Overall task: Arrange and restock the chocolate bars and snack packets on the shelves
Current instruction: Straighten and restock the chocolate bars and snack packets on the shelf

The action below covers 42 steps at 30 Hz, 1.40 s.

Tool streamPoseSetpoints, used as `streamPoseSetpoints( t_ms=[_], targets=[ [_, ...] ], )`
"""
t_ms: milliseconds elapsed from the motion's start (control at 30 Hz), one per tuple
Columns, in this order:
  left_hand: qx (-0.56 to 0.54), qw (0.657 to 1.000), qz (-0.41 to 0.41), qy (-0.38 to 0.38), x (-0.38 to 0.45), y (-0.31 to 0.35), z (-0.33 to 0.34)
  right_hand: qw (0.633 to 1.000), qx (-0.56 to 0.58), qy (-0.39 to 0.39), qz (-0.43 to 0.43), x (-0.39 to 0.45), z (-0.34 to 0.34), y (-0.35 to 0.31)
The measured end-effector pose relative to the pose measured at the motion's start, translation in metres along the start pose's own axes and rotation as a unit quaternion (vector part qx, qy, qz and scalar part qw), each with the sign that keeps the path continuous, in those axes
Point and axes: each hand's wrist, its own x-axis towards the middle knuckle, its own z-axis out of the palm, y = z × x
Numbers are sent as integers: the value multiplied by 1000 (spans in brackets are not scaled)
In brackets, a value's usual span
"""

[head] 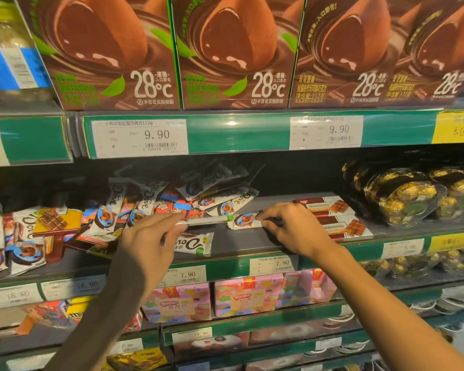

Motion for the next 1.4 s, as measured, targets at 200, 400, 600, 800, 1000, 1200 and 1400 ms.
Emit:
streamPoseSetpoints(
  t_ms=[200, 400, 600, 800, 1000, 1200, 1400],
  targets=[
    [-43, 996, -15, -73, 1, 26, 26, 998, 34, -23, 40, 21, -3, 0],
    [-89, 988, -37, -119, 7, 46, 48, 989, 131, 33, 59, 5, -21, -3],
    [-109, 980, -51, -161, 15, 56, 64, 993, 69, -94, 30, -17, -30, 5],
    [-109, 970, -71, -206, 26, 57, 68, 995, 49, -84, 25, -17, -26, 9],
    [-74, 963, -73, -248, 45, 57, 69, 996, -25, -76, 49, -17, -24, 12],
    [76, 917, -20, -391, 61, 62, 82, 994, -49, 21, 92, -21, -15, -3],
    [120, 927, -16, -356, 51, 64, 79, 992, 1, 39, 120, -11, -5, -14]
  ],
)
